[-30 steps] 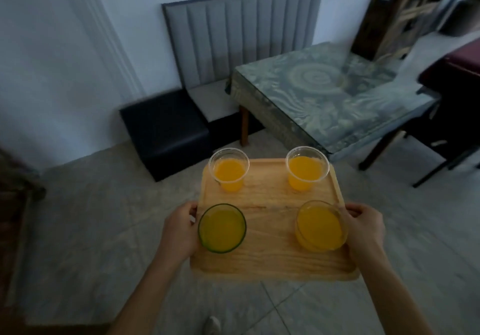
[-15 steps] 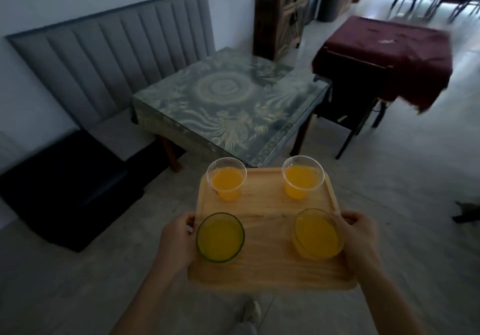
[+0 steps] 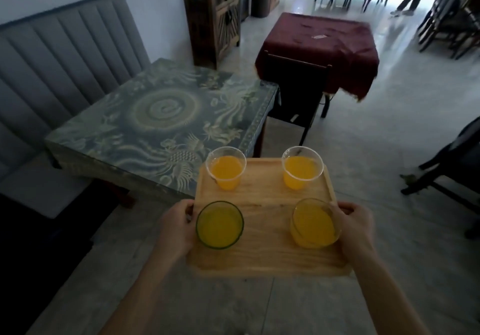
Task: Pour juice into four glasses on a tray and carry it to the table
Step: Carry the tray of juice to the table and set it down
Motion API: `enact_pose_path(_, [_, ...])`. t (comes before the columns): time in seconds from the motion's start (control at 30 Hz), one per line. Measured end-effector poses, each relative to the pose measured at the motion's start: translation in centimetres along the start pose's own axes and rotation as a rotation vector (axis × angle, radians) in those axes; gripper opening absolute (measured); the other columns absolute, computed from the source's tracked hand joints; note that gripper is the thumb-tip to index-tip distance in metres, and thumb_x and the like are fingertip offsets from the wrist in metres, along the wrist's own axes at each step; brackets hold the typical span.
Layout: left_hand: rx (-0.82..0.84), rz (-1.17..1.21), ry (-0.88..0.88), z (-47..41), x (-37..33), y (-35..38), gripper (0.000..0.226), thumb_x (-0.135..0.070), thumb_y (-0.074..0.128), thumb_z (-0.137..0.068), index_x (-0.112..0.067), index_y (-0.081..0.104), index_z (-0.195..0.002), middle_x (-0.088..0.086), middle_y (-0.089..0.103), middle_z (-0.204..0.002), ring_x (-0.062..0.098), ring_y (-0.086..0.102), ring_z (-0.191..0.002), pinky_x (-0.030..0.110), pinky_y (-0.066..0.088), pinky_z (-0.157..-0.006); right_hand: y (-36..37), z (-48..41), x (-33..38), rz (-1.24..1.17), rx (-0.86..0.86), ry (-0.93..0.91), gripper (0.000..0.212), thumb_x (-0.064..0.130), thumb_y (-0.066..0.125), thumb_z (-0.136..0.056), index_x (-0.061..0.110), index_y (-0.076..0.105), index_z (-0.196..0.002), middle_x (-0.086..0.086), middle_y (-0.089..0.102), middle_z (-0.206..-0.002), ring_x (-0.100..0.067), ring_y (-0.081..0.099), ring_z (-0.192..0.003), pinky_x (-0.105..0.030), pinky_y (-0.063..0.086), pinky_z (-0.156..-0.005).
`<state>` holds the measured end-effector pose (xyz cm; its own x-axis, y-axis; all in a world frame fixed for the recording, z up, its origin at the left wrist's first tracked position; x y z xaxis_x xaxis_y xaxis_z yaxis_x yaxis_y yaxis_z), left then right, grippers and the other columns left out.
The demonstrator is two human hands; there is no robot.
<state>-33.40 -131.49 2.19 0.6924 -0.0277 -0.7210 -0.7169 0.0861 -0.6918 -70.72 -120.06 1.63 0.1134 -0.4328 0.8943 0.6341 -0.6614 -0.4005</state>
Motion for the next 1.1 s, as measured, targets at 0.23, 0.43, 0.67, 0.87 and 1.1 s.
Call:
enact_pose_path(0.23, [0.043,0.028,0.003,-6.3,-2.3,3.3,0.006,-0.023,0.069,-0.092,-0.024,0.070,-0.098,-0.010,0.071,-0.090,0.004,0.064,-0.081,0.022,0.047,-0.064,1.1,-6.4,0.4,0.023,-0.040,0.026,0.014,0.024,0.074,-0.091,0.013,0.074,-0.100,-0.004,0.073,-0.088,-0.022,0.072,-0.082,-0.048,0.063,-0.077])
enact_pose_path(0.43, [0.057,0.056,-0.035,-11.2,-4.2,6.6,0.012,-0.022,0.069,-0.092,-0.021,0.068,-0.105,-0.005,0.071,-0.094,0.011,0.067,-0.081,0.037,0.057,-0.071,2.5,-13.3,1.8,0.023,-0.015,0.019,0.004,0.023,0.070,-0.094,0.019,0.070,-0.094,-0.004,0.071,-0.088,-0.023,0.070,-0.083,-0.050,0.062,-0.079])
enact_pose_path(0.67, [0.016,0.067,-0.094,-17.6,-7.9,10.7,0.015,-0.024,0.069,-0.092,-0.027,0.064,-0.106,-0.012,0.066,-0.092,0.006,0.063,-0.081,0.032,0.053,-0.069,4.2,-23.7,6.2,0.020,0.070,-0.027,0.011,0.021,0.067,-0.096,0.012,0.071,-0.101,-0.005,0.071,-0.089,-0.023,0.069,-0.085,-0.047,0.061,-0.079])
enact_pose_path(0.87, [-0.062,0.059,-0.127,-23.5,-10.6,13.1,0.011,-0.024,0.065,-0.096,-0.023,0.066,-0.106,-0.010,0.068,-0.096,0.002,0.062,-0.084,0.027,0.051,-0.069,6.4,-32.0,9.5,0.037,0.106,-0.078,0.009,0.020,0.068,-0.096,0.013,0.070,-0.101,0.001,0.066,-0.084,-0.014,0.064,-0.079,-0.032,0.054,-0.069])
enact_pose_path(1.1, [-0.138,-0.013,-0.181,-30.1,-11.9,13.6,0.007,-0.021,0.065,-0.096,-0.024,0.064,-0.103,-0.011,0.061,-0.088,-0.006,0.051,-0.073,0.014,0.036,-0.058,12.0,-38.9,11.6,0.064,0.218,-0.083,0.010,0.022,0.068,-0.095,0.013,0.070,-0.099,-0.003,0.069,-0.090,-0.019,0.068,-0.084,-0.040,0.060,-0.071])
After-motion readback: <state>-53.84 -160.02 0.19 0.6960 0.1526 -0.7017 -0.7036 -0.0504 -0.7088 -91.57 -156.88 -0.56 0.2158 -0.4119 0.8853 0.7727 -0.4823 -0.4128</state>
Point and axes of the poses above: each hand's wrist, its own z-axis away from the middle knuckle, its own y-axis out of the palm, x = y × z, the point moved 5 cm from there along -z, towards the middle knuckle
